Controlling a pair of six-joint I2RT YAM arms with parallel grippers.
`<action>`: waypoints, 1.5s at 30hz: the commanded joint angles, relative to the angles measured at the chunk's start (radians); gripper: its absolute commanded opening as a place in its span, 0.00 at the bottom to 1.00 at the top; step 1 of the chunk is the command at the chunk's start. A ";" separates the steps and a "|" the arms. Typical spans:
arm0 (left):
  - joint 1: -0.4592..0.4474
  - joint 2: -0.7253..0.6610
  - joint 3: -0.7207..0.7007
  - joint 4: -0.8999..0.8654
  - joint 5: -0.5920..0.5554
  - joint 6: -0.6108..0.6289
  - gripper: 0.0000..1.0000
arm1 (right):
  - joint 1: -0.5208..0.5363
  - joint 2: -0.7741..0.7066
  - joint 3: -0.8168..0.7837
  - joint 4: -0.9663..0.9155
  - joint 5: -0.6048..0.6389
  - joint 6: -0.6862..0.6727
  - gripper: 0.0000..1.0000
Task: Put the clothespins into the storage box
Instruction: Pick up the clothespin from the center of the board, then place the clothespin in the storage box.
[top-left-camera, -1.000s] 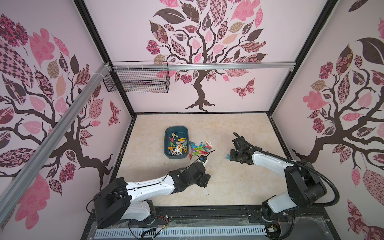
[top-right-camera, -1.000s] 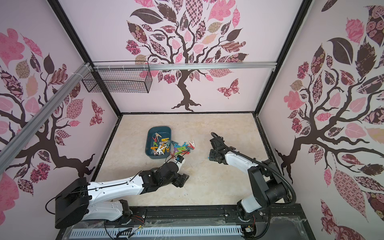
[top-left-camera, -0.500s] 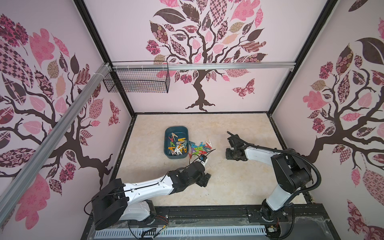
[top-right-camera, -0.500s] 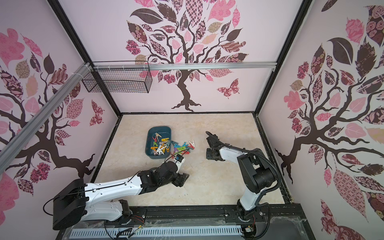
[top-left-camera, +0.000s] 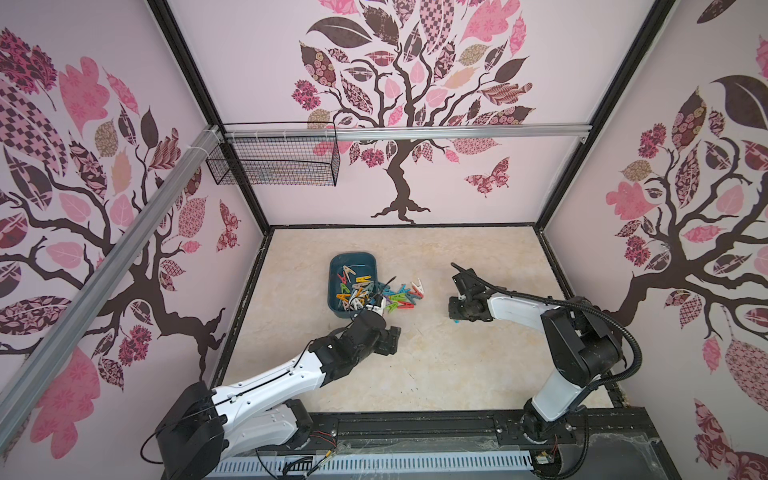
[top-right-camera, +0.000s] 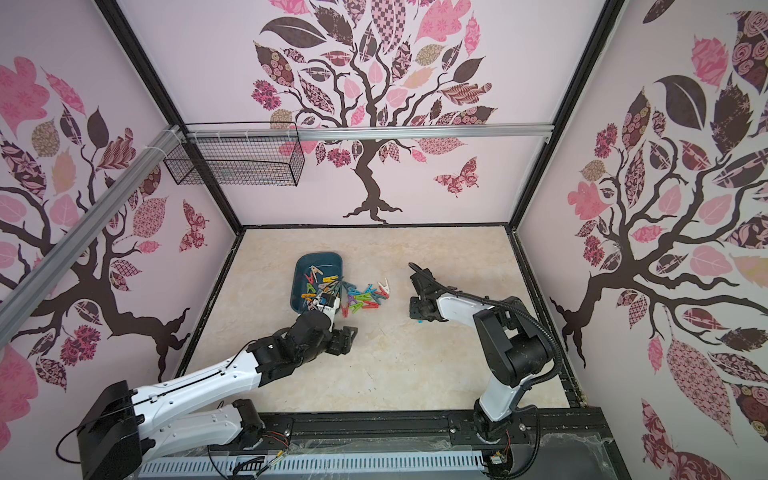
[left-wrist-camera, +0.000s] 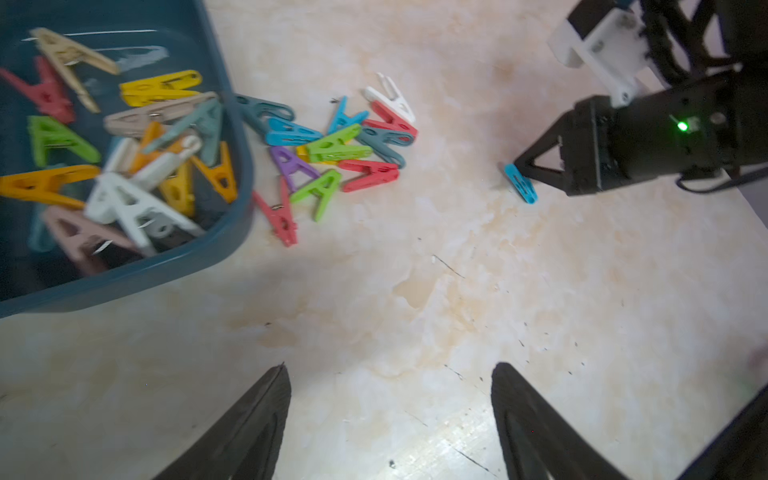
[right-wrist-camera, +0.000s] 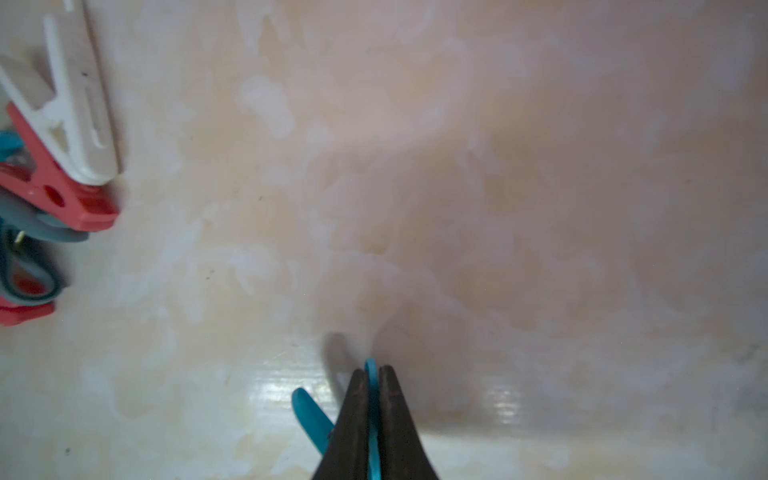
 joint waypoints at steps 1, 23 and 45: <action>0.056 -0.070 -0.034 -0.139 -0.058 -0.051 0.80 | 0.075 -0.059 0.071 -0.030 -0.020 0.047 0.08; 0.345 -0.379 -0.165 -0.269 -0.011 -0.206 0.78 | 0.327 0.456 0.860 -0.001 -0.161 0.184 0.21; 0.345 -0.217 -0.079 -0.109 0.103 -0.068 0.79 | 0.215 0.194 0.406 -0.030 0.098 0.101 0.43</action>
